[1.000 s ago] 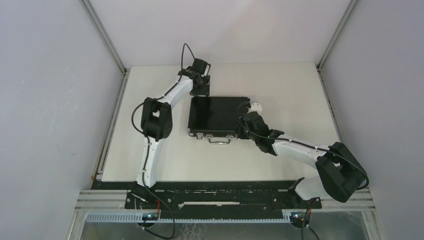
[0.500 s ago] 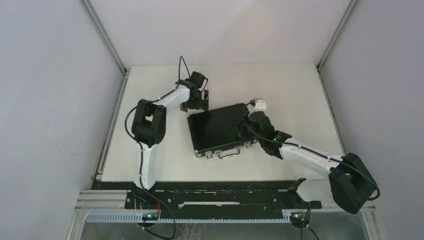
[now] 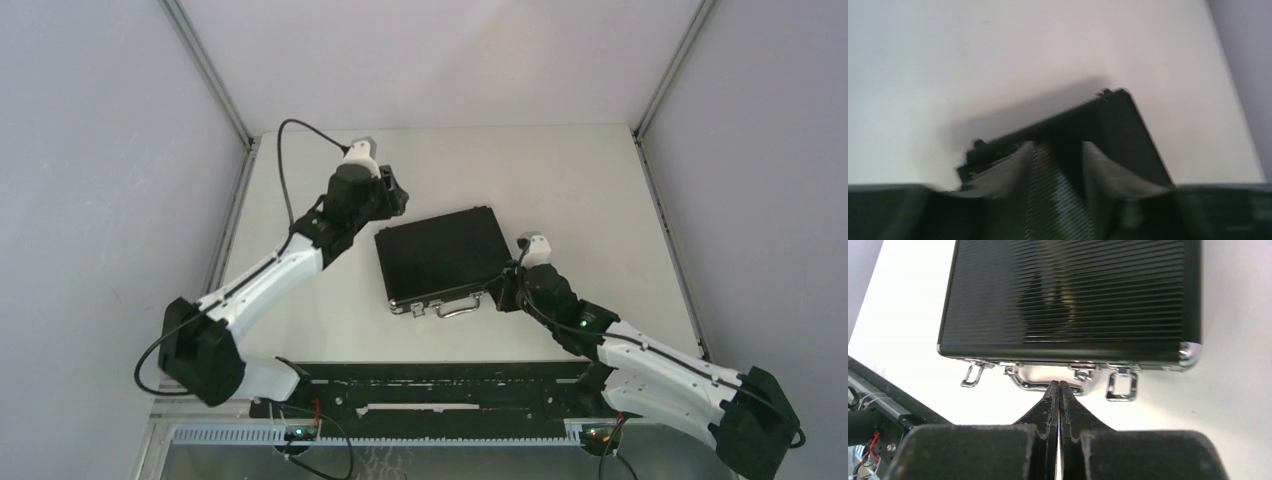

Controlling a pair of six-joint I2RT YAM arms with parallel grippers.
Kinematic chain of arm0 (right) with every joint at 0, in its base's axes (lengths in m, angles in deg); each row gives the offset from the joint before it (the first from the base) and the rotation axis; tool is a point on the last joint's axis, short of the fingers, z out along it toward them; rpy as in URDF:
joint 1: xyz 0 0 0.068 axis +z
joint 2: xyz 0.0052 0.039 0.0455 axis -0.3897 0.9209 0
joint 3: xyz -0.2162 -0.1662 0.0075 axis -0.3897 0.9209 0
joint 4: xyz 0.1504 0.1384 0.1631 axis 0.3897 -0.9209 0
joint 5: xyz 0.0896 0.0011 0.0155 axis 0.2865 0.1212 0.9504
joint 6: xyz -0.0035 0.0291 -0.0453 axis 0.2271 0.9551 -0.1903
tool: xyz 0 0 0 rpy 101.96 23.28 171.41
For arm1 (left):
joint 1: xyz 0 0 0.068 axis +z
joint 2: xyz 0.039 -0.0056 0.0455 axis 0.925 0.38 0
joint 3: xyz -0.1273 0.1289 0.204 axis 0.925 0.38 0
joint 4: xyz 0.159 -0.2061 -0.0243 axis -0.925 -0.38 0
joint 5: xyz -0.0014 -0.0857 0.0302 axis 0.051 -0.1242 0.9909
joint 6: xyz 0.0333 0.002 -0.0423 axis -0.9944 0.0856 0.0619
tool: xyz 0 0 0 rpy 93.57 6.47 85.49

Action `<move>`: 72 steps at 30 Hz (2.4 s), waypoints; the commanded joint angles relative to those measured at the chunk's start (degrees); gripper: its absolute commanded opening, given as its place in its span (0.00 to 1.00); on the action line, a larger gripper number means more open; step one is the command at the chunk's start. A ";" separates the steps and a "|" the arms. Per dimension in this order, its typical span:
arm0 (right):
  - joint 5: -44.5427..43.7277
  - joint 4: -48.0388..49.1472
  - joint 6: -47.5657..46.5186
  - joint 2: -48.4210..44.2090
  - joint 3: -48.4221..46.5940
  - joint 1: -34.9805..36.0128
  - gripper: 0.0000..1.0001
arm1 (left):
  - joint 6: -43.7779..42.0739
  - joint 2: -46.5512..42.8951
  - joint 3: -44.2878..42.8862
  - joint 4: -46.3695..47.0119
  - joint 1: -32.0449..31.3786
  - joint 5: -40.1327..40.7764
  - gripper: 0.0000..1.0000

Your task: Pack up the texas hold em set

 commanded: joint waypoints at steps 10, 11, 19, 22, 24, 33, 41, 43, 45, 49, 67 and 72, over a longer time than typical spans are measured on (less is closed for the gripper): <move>8.65 4.78 2.11 -5.15 -0.27 -8.92 0.00 | 3.39 1.09 21.29 25.72 -4.72 -24.84 0.00; 9.01 5.09 2.30 -5.07 -0.53 -9.11 0.00 | 3.99 2.00 21.20 25.94 -4.86 -25.80 0.00; 10.80 5.62 3.04 -7.24 -0.35 -11.27 0.00 | 9.78 13.62 24.96 25.90 -5.16 -23.71 0.00; 10.78 6.60 2.66 -8.49 0.38 -12.26 0.00 | 10.60 15.89 26.45 26.91 -5.16 -24.80 0.00; 10.32 6.51 3.87 -6.99 1.98 -13.80 0.00 | 12.31 16.52 27.07 27.47 -5.16 -25.48 0.00; 13.24 15.66 12.79 9.49 14.64 -17.35 0.00 | 13.17 17.68 27.34 28.16 -5.16 -27.89 0.00; 13.00 13.20 13.91 2.70 15.41 -15.92 0.00 | 13.19 17.83 27.25 27.77 -5.16 -27.70 0.00; 12.42 6.71 12.30 -5.24 12.13 -15.46 0.00 | 13.08 17.46 27.04 27.25 -5.16 -27.27 0.00; 14.35 3.24 10.61 -11.35 8.74 -15.71 0.00 | 12.87 17.11 26.90 26.79 -5.16 -27.03 0.00; 18.60 2.00 9.04 -14.17 3.15 -17.92 0.00 | 12.66 16.72 26.89 26.29 -5.20 -26.57 0.00; 20.03 20.27 13.07 13.88 16.89 -20.36 0.00 | 12.57 16.69 26.55 25.65 -5.16 -27.20 0.00; 19.84 11.43 12.07 2.67 12.00 -19.05 0.00 | 12.37 15.61 26.97 25.14 -5.23 -26.65 0.00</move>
